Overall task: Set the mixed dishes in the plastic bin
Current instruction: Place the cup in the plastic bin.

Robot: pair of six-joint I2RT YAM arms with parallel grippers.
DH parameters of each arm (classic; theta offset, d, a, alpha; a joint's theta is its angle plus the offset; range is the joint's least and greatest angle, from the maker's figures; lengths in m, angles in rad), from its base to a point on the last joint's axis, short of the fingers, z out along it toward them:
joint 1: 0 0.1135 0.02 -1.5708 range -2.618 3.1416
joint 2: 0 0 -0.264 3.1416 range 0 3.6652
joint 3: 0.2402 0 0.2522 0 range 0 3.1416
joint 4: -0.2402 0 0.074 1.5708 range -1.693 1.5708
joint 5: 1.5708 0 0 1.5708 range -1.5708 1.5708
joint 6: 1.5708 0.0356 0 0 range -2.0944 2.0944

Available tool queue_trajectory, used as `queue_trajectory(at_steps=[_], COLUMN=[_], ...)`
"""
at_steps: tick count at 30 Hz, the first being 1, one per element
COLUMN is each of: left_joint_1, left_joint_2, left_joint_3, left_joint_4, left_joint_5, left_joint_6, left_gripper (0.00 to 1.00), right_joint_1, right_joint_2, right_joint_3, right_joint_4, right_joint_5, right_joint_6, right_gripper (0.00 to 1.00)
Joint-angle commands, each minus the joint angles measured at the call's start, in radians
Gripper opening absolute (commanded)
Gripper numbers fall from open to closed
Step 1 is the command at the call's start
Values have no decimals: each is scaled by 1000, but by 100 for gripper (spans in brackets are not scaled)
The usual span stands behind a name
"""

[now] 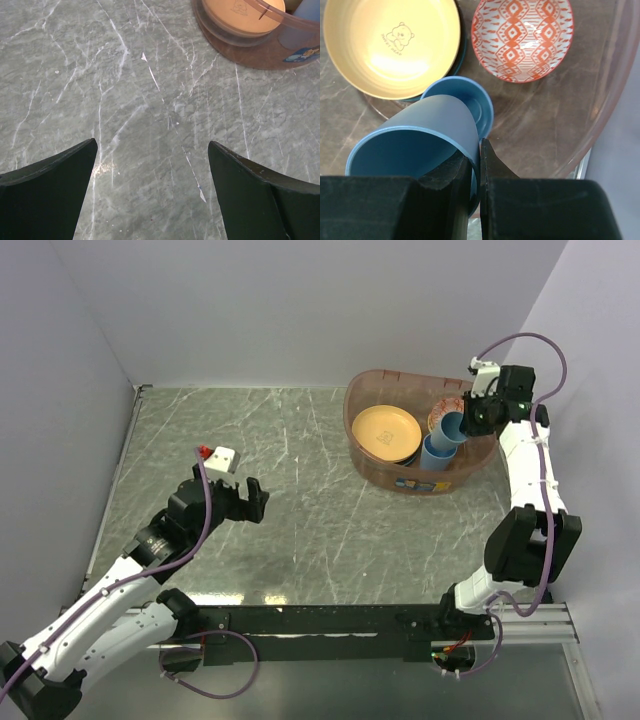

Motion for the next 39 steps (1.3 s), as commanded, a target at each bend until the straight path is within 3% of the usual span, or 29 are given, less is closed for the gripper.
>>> queue_trajectory(at_steps=[1, 24, 39], left_joint_1=[3, 3, 2], left_joint_2=[6, 12, 10], left_joint_3=[25, 27, 28], left_joint_4=[14, 12, 11], left_joint_5=[-4, -3, 0], left_joint_6=[16, 19, 19], left_gripper=[99, 99, 99], right_joint_1=[-19, -21, -21], right_joint_2=[28, 201, 246], right_joint_3=[69, 151, 158], right_joint_4=[33, -32, -68], right_joint_5=[6, 9, -6], right_joint_6=[6, 6, -3], right_gripper=[0, 1, 8])
